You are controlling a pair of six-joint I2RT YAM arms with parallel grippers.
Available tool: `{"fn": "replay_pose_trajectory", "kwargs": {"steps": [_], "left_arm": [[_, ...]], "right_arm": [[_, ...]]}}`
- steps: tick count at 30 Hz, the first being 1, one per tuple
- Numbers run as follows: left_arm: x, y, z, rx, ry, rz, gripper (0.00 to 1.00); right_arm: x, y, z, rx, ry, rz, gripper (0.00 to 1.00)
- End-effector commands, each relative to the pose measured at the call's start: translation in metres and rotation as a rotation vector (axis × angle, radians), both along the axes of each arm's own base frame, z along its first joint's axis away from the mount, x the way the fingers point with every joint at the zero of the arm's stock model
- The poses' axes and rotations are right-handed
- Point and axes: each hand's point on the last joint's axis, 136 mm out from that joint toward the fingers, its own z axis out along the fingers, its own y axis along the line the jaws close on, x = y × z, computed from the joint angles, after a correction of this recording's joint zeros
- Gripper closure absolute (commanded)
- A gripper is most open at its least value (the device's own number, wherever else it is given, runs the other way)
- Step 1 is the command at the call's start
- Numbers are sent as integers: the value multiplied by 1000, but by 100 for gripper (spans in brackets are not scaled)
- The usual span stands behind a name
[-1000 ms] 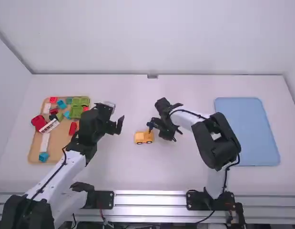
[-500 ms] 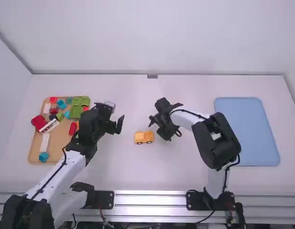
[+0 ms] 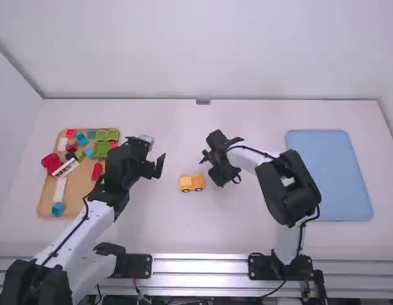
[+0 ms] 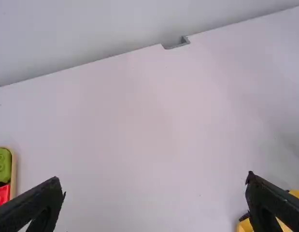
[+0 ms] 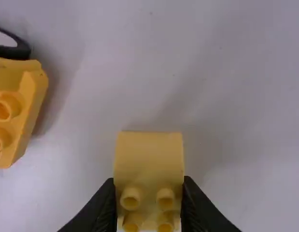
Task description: Assemble lego blocks to make yellow taxi
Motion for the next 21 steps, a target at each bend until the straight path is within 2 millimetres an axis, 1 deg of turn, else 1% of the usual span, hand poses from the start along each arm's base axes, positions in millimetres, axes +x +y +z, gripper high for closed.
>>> {"fn": "replay_pose_trajectory", "kwargs": {"steps": [1, 3, 5, 7, 9, 13, 18, 20, 21], "left_arm": [[-2, -2, -3, -3, 5, -11, 1], [-2, -2, -3, -3, 5, -11, 1], [-2, -2, -3, -3, 5, -10, 1], [-2, -2, -3, -3, 5, -11, 1], [-2, -2, -3, -3, 5, -11, 1], [-2, -2, -3, -3, 5, -10, 1], [-2, -2, -3, -3, 5, -11, 1], [-2, -2, -3, -3, 5, -11, 1], [-2, -2, -3, -4, 5, -12, 1]], "right_arm": [[-6, -1, -4, -7, 34, -166, 100], [-6, -1, -4, -7, 42, -260, 100], [-8, -2, -4, -13, 59, -423, 100], [-8, -2, -4, -13, 63, -479, 100], [-7, -2, -4, -14, 72, -617, 100], [-7, -2, -4, -15, 80, -736, 100], [-7, -2, -4, -16, 98, -1018, 100], [-7, -2, -4, -16, 116, -1290, 100], [-8, -2, -4, -17, 120, -1333, 100]]}}
